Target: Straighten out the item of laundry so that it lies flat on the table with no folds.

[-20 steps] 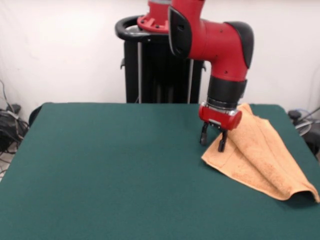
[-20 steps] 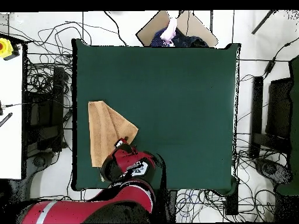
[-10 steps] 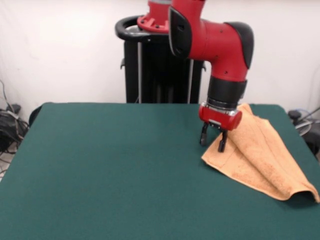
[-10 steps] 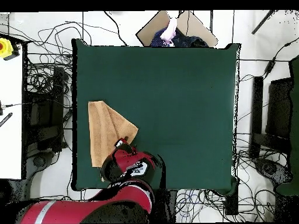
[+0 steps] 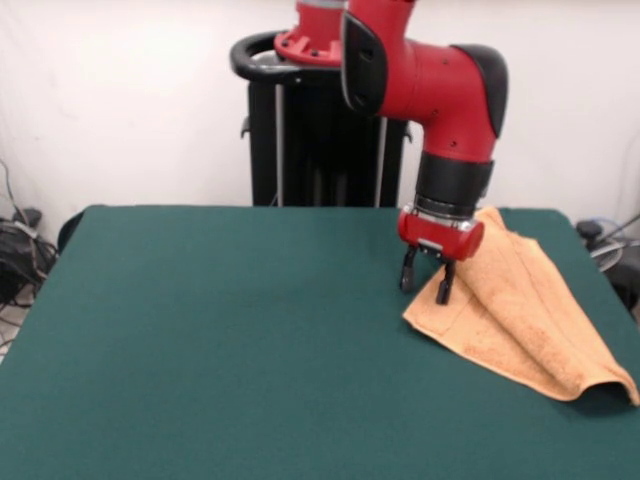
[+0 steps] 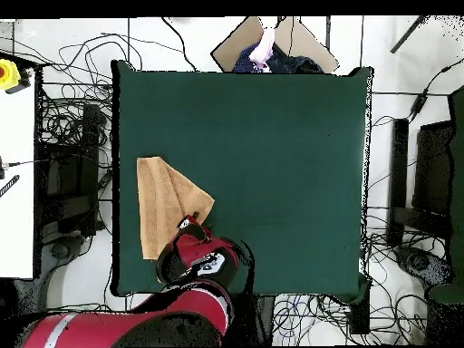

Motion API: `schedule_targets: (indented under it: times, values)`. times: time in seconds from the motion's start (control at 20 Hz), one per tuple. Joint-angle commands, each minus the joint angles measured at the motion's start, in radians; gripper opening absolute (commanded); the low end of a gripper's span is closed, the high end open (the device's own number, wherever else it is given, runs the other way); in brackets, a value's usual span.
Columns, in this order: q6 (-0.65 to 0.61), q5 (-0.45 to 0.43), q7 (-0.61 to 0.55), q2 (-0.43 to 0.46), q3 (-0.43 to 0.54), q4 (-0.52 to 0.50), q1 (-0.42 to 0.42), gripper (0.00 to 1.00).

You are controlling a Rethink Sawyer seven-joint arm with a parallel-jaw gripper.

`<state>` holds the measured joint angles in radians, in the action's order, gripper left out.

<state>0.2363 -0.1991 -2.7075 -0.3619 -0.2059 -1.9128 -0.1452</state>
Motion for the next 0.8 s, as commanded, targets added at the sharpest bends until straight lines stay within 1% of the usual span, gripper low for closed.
schedule_targets:
  times: [0.05, 0.2, 0.25, 0.5, 0.8]
  values:
    - [0.086, 0.111, -0.095, 0.149, 0.031, 0.149, -0.015, 1.0]
    - [0.079, 0.102, -0.073, 0.153, 0.012, 0.162, -0.03, 1.0]
    - [0.077, 0.101, -0.069, 0.153, 0.008, 0.164, -0.033, 0.0]
    - [0.07, 0.096, -0.058, 0.154, -0.006, 0.171, -0.044, 0.0]
    - [0.068, 0.118, -0.066, 0.158, -0.026, 0.172, -0.066, 0.0]
